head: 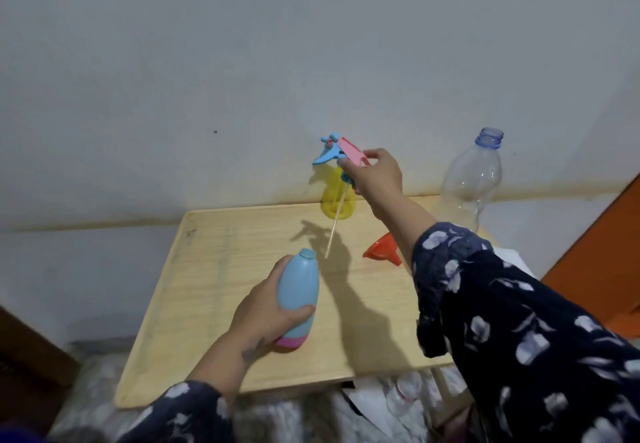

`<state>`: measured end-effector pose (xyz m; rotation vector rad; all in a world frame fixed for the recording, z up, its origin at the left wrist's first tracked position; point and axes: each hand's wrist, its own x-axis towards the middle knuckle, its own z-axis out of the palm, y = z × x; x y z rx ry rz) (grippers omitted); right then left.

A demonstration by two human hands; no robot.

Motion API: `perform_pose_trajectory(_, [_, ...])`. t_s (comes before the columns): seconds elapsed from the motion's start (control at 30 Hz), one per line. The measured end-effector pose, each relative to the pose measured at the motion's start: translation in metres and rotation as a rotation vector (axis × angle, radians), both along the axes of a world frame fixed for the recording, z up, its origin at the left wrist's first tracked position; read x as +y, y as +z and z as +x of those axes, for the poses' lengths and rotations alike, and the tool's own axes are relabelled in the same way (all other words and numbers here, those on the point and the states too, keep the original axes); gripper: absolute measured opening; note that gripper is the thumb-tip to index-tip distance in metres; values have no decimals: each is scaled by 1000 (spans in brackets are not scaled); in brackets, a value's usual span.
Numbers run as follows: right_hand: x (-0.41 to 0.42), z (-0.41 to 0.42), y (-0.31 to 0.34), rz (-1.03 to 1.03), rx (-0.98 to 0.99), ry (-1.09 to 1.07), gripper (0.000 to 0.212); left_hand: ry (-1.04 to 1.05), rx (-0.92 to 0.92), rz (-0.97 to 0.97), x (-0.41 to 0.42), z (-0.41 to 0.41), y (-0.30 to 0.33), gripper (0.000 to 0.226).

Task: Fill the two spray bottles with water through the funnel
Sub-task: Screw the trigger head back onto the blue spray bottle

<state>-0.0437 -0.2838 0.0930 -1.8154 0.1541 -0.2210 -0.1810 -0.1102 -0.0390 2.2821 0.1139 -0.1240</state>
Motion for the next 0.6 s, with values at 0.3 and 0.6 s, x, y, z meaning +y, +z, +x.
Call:
perform_pose_trajectory(0.3, [30, -19, 43, -34, -246, -44, 42, -15, -41, -65, 2, -13, 29, 86])
perform_pose_trajectory(0.6, [53, -61, 20, -4, -263, -5, 40, 13, -134, -110, -4, -1, 68, 82])
